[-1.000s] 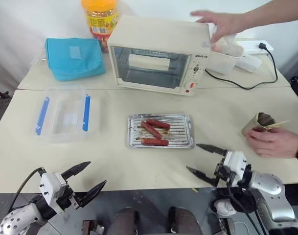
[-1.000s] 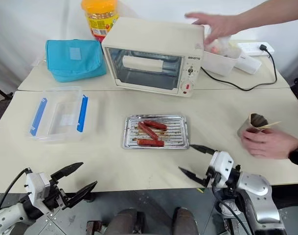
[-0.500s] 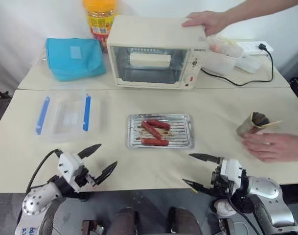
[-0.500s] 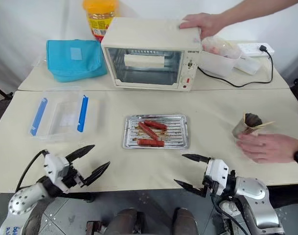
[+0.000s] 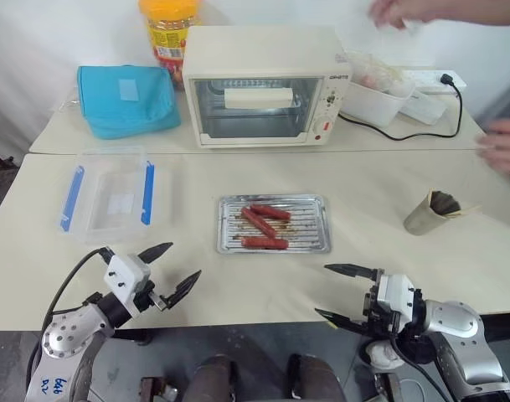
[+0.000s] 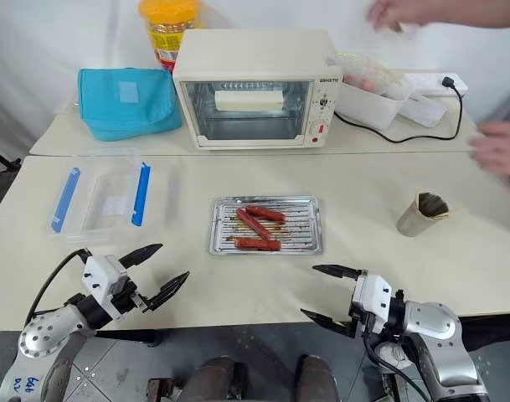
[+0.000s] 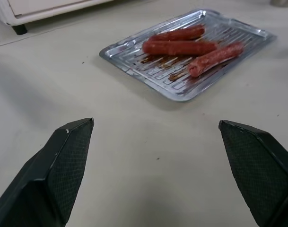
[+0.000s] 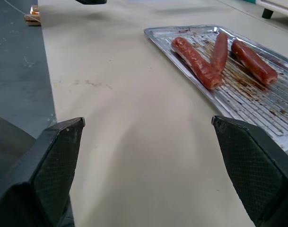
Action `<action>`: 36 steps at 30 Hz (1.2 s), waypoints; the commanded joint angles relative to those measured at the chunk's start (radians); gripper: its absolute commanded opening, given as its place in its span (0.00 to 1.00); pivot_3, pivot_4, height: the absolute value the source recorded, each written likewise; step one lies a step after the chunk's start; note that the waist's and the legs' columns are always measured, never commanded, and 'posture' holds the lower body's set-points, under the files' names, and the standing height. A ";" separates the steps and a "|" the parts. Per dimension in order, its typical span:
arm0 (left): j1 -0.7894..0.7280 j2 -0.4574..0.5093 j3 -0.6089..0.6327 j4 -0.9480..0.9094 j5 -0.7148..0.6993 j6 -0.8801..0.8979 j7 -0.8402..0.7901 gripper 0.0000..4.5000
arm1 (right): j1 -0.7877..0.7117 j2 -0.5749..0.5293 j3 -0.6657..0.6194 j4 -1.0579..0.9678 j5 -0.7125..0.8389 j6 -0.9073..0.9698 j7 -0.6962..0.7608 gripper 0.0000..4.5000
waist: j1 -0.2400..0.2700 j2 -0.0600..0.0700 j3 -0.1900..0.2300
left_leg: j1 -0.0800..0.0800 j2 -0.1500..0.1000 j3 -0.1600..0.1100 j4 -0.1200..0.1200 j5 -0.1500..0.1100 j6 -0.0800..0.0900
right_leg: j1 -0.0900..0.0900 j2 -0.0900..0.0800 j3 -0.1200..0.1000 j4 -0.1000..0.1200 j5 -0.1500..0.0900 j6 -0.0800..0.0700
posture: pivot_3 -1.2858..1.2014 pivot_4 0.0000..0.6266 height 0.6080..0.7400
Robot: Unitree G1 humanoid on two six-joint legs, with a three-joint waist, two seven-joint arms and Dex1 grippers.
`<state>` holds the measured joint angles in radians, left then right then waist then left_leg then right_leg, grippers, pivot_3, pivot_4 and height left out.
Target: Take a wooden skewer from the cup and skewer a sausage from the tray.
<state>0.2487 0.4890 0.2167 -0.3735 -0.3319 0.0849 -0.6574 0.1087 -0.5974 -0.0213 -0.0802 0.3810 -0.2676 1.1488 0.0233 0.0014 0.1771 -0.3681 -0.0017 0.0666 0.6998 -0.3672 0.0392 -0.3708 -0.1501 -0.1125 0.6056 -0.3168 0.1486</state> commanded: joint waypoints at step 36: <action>0.005 0.004 0.009 0.049 0.027 -0.069 -0.004 1.00 | -0.016 -0.025 -0.050 0.043 0.006 -0.048 -0.001 1.00 | 0.000 0.000 0.000 | 0.000 0.000 0.000 0.000 0.000 0.000 | 0.000 0.000 0.000 0.000 0.000 0.000 | 0.52 0.24 1.00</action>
<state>0.2493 0.4935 0.2246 -0.3182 -0.3080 0.0397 -0.6642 0.0903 -0.6074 -0.0447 -0.0330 0.3802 -0.2956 1.1449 0.0229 0.0014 0.1771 -0.3681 -0.0016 0.0666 0.6997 -0.3672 0.0392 -0.3708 -0.1502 -0.1126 0.6056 -0.3168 0.1486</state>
